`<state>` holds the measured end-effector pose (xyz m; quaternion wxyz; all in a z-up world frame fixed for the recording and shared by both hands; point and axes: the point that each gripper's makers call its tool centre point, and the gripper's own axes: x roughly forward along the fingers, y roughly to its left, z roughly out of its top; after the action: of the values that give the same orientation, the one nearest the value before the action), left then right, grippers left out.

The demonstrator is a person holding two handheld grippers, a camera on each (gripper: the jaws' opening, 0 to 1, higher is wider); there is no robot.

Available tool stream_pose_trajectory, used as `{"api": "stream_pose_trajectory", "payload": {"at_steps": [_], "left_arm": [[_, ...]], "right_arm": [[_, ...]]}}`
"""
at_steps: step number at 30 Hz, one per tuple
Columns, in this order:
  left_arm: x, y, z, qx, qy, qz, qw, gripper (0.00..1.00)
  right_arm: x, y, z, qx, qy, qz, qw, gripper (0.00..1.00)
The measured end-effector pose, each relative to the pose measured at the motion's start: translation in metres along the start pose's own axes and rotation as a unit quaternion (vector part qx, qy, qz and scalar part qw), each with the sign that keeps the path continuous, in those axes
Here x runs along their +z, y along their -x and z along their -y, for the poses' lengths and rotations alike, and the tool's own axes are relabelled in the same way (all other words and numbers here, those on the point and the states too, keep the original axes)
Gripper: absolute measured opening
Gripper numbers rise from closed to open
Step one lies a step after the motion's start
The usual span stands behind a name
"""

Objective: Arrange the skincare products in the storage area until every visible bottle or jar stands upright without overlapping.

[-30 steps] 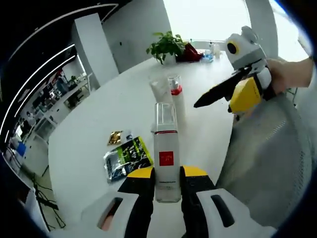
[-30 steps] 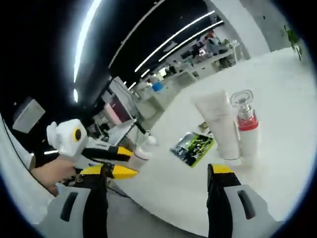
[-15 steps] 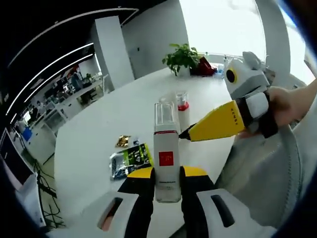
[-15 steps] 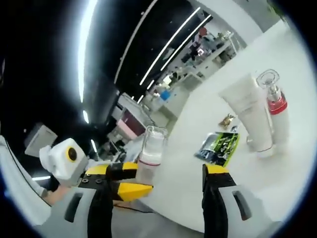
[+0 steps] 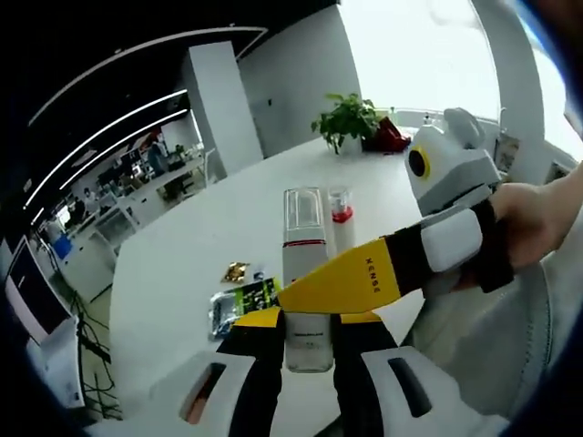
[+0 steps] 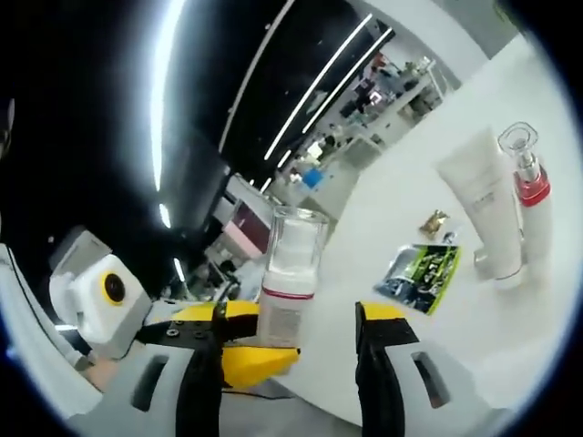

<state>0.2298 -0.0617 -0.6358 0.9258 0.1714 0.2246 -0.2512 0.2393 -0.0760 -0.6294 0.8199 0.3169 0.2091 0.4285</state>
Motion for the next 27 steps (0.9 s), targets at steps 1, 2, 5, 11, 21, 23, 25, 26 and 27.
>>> {"api": "stream_pose_trajectory", "payload": {"at_steps": [1, 2, 5, 11, 21, 23, 25, 26, 27], "left_arm": [[0.0009, 0.0007, -0.0011, 0.003, 0.005, 0.001, 1.0000, 0.25], [0.0012, 0.0008, -0.0021, 0.003, 0.010, 0.002, 0.9999, 0.25], [0.0009, 0.0008, -0.0040, 0.007, 0.017, 0.000, 0.9998, 0.25], [0.0023, 0.0016, -0.0033, 0.012, 0.014, 0.003, 0.9998, 0.25], [0.0062, 0.0036, -0.0016, 0.013, 0.014, 0.013, 0.9997, 0.25], [0.0065, 0.0029, -0.0020, 0.012, 0.015, 0.013, 0.9997, 0.25], [0.0057, 0.0017, -0.0031, 0.012, 0.011, 0.010, 0.9998, 0.25], [0.0051, 0.0017, -0.0035, 0.012, 0.011, 0.008, 0.9998, 0.25], [0.0046, 0.0016, -0.0032, 0.011, 0.014, 0.008, 0.9998, 0.25]], "right_arm": [[0.0008, 0.0002, -0.0003, -0.001, 0.004, 0.001, 1.0000, 0.52], [0.0021, 0.0001, -0.0001, 0.004, 0.026, 0.003, 0.9996, 0.49], [-0.0021, -0.0013, -0.0041, 0.002, 0.047, -0.005, 0.9989, 0.43], [-0.0016, -0.0072, -0.0068, 0.010, 0.040, -0.001, 0.9991, 0.29], [0.0008, -0.0049, -0.0014, 0.002, 0.028, -0.001, 0.9996, 0.21], [0.0013, -0.0056, -0.0002, 0.002, 0.007, -0.005, 1.0000, 0.21], [0.0011, -0.0069, -0.0005, 0.000, 0.002, -0.007, 1.0000, 0.20], [0.0001, -0.0068, -0.0021, 0.000, 0.002, -0.009, 1.0000, 0.20], [0.0003, -0.0075, -0.0021, -0.001, 0.003, -0.012, 0.9999, 0.20]]}}
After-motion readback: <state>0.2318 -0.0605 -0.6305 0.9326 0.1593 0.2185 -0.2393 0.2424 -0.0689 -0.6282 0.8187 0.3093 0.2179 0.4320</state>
